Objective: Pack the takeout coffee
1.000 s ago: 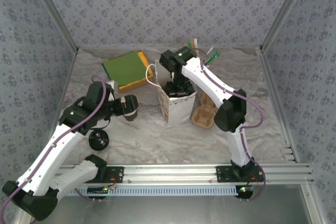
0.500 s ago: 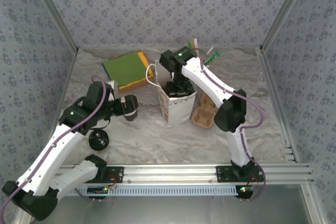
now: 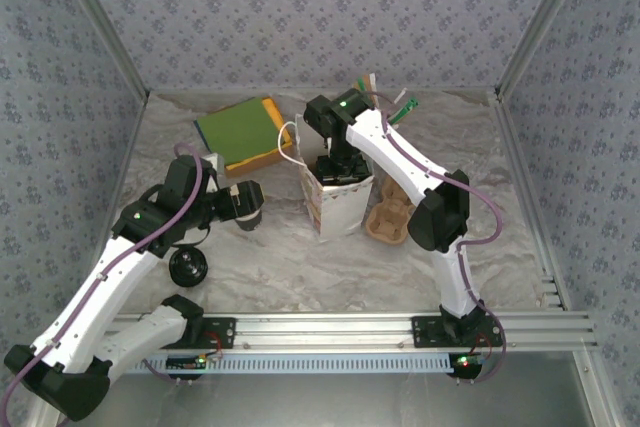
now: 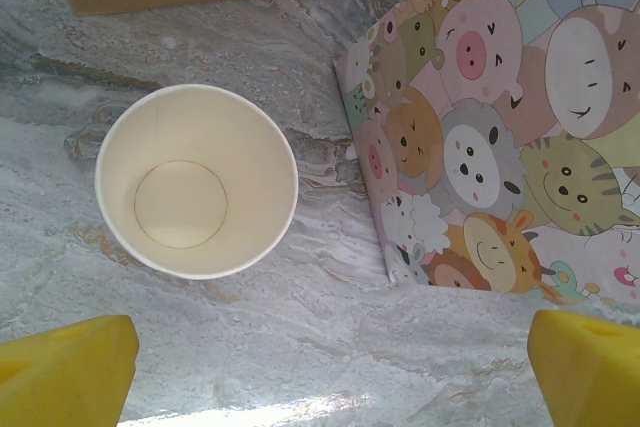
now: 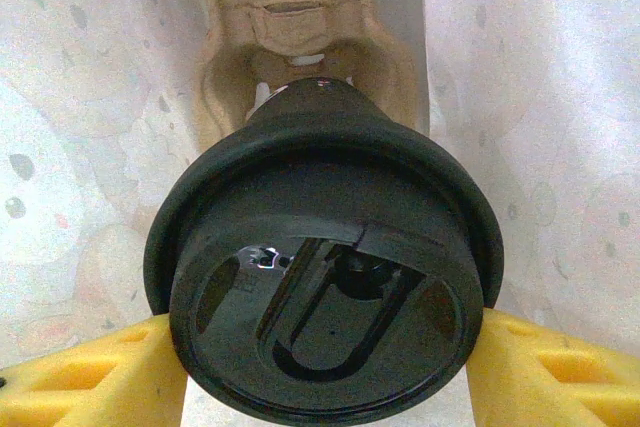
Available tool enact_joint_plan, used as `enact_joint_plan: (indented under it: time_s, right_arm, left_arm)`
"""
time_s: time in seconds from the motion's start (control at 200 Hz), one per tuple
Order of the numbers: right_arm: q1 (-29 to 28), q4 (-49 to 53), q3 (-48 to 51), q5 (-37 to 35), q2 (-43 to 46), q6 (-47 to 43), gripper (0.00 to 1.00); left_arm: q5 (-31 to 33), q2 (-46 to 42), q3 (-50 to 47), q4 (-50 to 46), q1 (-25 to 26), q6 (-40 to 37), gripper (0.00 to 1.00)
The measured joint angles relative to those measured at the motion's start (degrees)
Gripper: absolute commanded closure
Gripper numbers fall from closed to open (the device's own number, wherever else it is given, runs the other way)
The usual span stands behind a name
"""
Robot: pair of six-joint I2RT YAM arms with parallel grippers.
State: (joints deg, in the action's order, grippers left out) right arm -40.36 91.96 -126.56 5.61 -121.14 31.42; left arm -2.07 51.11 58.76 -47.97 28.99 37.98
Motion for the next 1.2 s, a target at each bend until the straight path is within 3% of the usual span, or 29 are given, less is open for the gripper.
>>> enact_joint_plan:
  time_s: [1.199]
  right_arm:
    - [0.0,0.0,-1.6,0.4,0.0,0.0,0.32]
  left_arm:
    - [0.0,0.1,0.0,0.0,0.0,0.0,0.0]
